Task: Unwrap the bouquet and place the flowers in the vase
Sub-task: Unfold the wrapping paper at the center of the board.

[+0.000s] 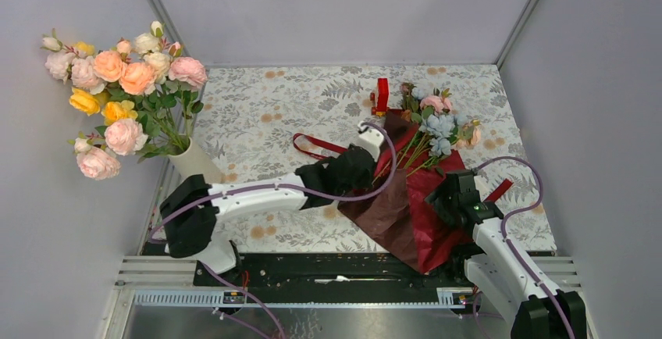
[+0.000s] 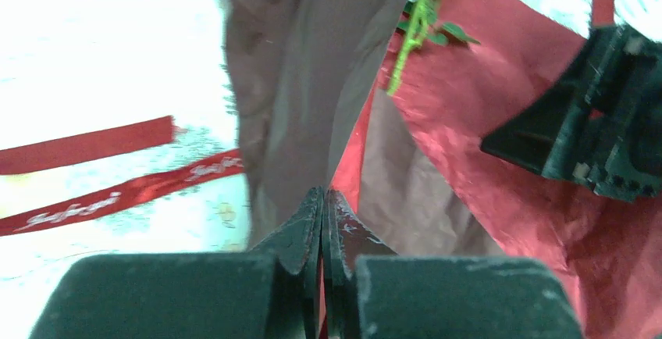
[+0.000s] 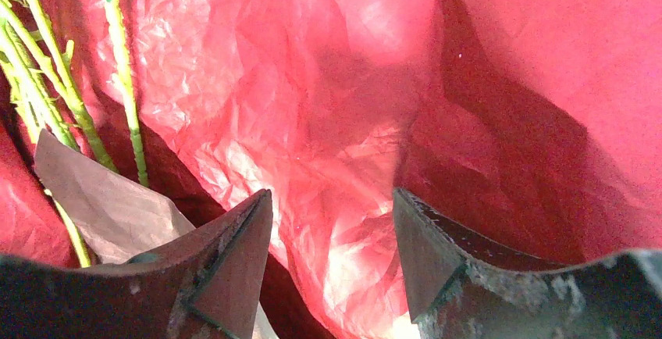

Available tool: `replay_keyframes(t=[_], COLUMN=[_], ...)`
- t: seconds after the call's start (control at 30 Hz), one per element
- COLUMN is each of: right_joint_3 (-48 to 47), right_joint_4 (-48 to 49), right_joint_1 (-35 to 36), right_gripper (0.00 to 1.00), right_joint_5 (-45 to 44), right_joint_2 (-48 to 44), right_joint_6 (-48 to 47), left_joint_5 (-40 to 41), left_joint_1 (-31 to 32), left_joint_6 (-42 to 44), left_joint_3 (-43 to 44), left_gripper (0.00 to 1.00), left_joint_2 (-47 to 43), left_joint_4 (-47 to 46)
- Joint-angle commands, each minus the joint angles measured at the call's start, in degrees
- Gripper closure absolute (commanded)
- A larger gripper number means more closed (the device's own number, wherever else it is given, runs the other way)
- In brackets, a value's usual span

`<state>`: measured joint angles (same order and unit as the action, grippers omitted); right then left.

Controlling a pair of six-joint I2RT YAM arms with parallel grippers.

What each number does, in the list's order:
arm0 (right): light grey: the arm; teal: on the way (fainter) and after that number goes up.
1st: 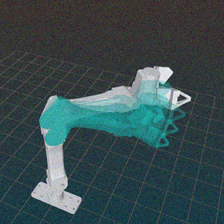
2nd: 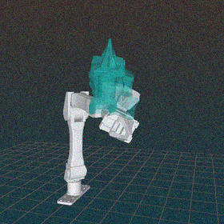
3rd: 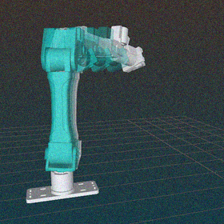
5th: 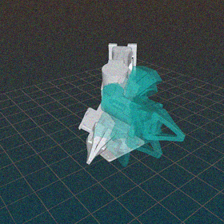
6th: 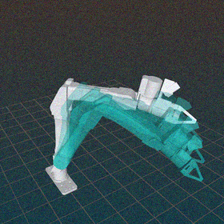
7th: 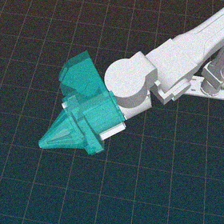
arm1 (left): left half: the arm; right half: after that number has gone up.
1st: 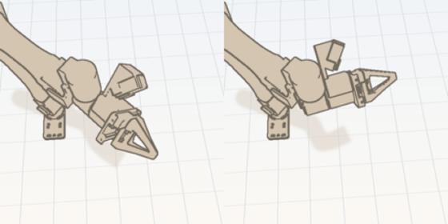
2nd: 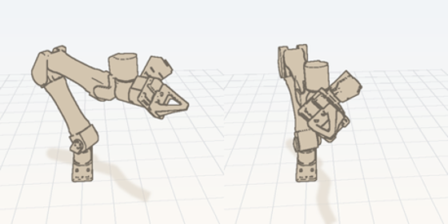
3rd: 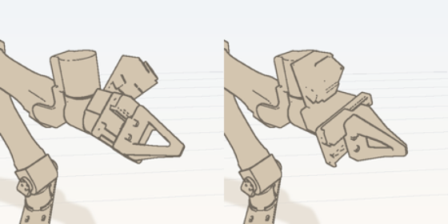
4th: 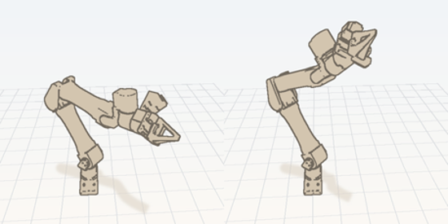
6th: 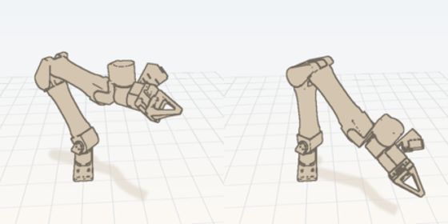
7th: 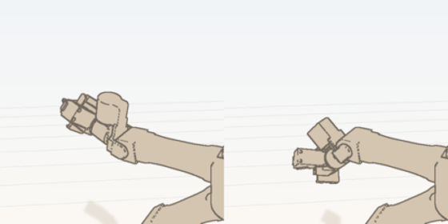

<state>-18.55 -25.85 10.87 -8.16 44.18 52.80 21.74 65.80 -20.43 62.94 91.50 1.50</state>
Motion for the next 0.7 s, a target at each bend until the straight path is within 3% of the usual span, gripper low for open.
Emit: replay_keyframes(t=[0.0, 0.5, 0.6, 0.67], right_joint_3=[0.57, 0.71, 0.72, 0.73], right_joint_4=[-1.28, -1.28, -1.26, -1.29], right_joint_1=[0.29, 0.23, 0.27, 0.28], right_gripper=[0.35, 0.35, 0.35, 0.35], right_joint_5=[-3.17, -3.26, -3.19, -3.09], right_joint_2=[-0.44, -1.12, -1.08, -1.15], right_joint_6=[0.57, 0.53, 0.55, 0.55], left_joint_5=[3.2, 3.36, 4.31, 5.02], left_joint_1=[-4.16, -15.67, -16.67, -17.12], left_joint_6=[1.0, -0.1, -0.05, 0.18], left_joint_3=[-1.55, -8.58, -8.71, -8.86], left_gripper=[1.0, 1.0, 0.96, 0.87], left_joint_2=[-5.48, -8.37, -8.26, -8.9], left_joint_4=[3.75, 6.94, 7.88, 8.32])
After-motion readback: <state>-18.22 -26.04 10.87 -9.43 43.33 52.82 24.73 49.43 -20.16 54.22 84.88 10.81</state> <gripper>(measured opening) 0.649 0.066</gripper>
